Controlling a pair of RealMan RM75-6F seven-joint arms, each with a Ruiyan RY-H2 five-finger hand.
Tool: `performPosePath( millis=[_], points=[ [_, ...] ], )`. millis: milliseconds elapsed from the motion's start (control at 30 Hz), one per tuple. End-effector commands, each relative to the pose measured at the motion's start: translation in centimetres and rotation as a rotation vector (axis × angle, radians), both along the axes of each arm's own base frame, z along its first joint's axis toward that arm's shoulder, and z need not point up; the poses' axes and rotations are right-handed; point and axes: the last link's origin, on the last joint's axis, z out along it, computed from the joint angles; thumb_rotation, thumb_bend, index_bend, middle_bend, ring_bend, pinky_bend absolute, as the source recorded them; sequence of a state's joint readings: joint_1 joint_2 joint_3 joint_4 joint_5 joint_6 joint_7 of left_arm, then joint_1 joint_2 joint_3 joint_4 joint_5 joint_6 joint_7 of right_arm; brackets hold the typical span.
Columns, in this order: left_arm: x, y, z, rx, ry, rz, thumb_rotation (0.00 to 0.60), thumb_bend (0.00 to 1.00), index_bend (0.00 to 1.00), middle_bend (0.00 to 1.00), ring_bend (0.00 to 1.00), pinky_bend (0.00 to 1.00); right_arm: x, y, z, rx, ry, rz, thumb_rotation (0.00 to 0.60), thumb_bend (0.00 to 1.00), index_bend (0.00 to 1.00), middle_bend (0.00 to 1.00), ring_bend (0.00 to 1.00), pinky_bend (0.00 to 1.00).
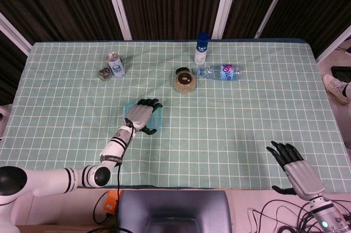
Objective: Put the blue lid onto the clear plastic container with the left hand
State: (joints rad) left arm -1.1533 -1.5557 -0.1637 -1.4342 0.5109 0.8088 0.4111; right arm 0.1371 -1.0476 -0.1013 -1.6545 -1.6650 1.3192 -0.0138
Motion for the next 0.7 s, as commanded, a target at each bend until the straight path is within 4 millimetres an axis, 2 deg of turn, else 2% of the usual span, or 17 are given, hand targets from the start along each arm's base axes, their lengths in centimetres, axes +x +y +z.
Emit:
performPosePath(
  millis=[33,700],
  points=[
    [0.9,0.0,-0.3,0.002,0.003,0.010,0.600,0.28,0.16,0.39,0.71,0.88,0.0,0.0,0.1,0.001,-0.002,0.002,0.600,0.22,0.00,0.00,0.00,0.00],
    [-0.4,0.3,0.5,-0.059,0.035,0.027,0.600,0.28,0.14,0.38,0.70,0.87,0.0,0.2,0.2,-0.012,0.001,0.003,0.600,0.22,0.00,0.00,0.00,0.00]
  ],
)
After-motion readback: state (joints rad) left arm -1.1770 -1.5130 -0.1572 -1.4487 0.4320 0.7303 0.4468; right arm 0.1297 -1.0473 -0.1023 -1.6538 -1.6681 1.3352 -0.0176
